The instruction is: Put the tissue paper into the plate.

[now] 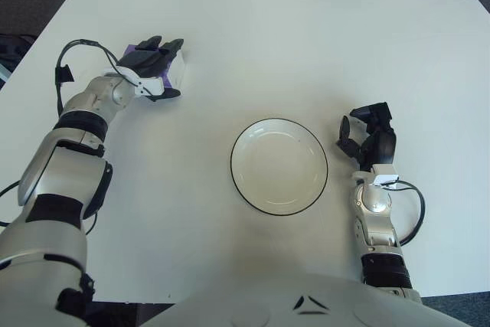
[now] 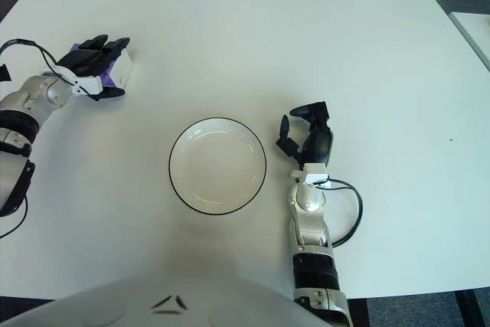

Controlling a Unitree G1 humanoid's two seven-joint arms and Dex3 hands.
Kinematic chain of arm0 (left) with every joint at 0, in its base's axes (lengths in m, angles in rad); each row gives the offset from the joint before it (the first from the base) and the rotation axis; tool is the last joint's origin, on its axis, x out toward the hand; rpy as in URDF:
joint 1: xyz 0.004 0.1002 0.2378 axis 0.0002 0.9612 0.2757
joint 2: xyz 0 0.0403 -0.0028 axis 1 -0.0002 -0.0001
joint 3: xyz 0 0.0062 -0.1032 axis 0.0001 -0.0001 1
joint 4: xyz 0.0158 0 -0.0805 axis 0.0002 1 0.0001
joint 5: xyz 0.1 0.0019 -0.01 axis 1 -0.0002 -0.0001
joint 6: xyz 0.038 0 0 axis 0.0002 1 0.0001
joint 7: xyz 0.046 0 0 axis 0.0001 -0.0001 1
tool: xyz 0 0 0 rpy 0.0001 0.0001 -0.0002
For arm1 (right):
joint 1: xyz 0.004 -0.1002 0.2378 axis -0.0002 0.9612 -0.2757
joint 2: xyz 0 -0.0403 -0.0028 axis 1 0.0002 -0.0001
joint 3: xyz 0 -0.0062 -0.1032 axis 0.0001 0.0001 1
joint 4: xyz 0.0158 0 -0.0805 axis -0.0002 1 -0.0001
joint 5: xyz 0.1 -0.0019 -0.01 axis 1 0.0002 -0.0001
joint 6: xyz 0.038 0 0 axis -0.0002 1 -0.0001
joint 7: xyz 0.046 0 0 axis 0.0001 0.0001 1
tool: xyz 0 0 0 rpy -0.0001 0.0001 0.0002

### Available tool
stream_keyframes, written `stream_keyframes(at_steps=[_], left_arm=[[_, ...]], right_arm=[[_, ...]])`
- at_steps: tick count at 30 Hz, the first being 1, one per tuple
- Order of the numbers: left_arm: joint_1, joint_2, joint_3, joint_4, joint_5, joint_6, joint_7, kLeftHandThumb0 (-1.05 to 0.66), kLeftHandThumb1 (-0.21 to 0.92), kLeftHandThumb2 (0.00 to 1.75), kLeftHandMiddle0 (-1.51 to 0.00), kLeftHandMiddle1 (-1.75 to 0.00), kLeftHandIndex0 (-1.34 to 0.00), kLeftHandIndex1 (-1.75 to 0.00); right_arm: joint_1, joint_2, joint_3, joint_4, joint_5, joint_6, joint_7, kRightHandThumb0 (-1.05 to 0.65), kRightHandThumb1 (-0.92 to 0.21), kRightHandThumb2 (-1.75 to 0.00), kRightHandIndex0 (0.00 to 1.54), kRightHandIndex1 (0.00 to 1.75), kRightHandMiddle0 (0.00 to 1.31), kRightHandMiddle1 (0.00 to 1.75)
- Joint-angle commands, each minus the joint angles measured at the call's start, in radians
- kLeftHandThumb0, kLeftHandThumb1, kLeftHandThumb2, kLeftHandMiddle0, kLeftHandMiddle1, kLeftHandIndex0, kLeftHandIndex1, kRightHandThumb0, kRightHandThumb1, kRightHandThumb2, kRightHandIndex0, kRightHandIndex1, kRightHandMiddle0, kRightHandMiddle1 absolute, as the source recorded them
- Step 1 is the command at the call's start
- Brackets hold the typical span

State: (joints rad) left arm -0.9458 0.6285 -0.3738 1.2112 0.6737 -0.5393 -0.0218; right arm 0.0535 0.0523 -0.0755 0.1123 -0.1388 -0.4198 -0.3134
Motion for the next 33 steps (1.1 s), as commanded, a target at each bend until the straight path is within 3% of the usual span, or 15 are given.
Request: stream_keyframes(at_steps=[1, 22, 25, 27, 29, 30, 31, 33], left_arm=[[0.042, -0.025, -0.010, 0.050, -0.019, 0.028, -0.102, -0.90, 0.45, 0.93, 0.00, 0.00, 0.00, -0.06], [0.099, -0.080, -0.023, 0.116, -0.080, 0.101, -0.142, -0.85, 0.40, 0.98, -0.02, -0.01, 0.00, -0.19], [0.105, -0.083, -0.027, 0.116, -0.080, 0.100, -0.124, -0.84, 0.41, 0.96, -0.01, -0.29, 0.00, -0.40], [0.109, -0.085, -0.029, 0.116, -0.078, 0.098, -0.102, -0.81, 0.36, 0.98, 0.00, -0.71, 0.00, -0.75], [0.113, -0.086, -0.032, 0.115, -0.074, 0.092, -0.080, -0.76, 0.26, 1.11, -0.03, -1.28, 0.00, -1.28], [0.114, -0.087, -0.033, 0.116, -0.073, 0.091, -0.075, -0.73, 0.22, 1.15, -0.05, -1.45, 0.00, -1.45], [0.116, -0.088, -0.036, 0.117, -0.070, 0.091, -0.059, -0.72, 0.20, 1.17, -0.06, -1.51, 0.00, -1.51], [0.122, -0.091, -0.047, 0.126, -0.055, 0.101, -0.010, -0.64, 0.16, 1.22, -0.30, -1.65, -0.17, -1.65]], right_arm=[[0.097, 0.020, 0.008, 0.096, -0.009, 0.027, -0.004, -0.40, -0.58, -1.00, 0.56, 1.35, 0.40, 1.75], [0.104, 0.017, 0.006, 0.097, -0.006, 0.004, -0.004, -0.40, -0.56, -1.02, 0.57, 1.35, 0.42, 1.75], [0.105, 0.017, 0.006, 0.097, -0.004, 0.002, -0.002, -0.40, -0.56, -1.02, 0.57, 1.35, 0.42, 1.75], [0.105, 0.018, 0.006, 0.095, -0.002, 0.003, -0.001, -0.40, -0.56, -1.02, 0.57, 1.35, 0.42, 1.75], [0.106, 0.018, 0.006, 0.095, 0.000, 0.004, 0.001, -0.40, -0.56, -1.02, 0.56, 1.35, 0.42, 1.75], [0.106, 0.018, 0.006, 0.095, 0.000, 0.004, 0.001, -0.40, -0.56, -1.02, 0.56, 1.35, 0.42, 1.75], [0.105, 0.018, 0.006, 0.095, 0.001, 0.005, 0.002, -0.40, -0.56, -1.02, 0.56, 1.34, 0.41, 1.75], [0.105, 0.018, 0.005, 0.094, 0.001, 0.008, 0.003, -0.40, -0.56, -1.02, 0.56, 1.34, 0.41, 1.75]])
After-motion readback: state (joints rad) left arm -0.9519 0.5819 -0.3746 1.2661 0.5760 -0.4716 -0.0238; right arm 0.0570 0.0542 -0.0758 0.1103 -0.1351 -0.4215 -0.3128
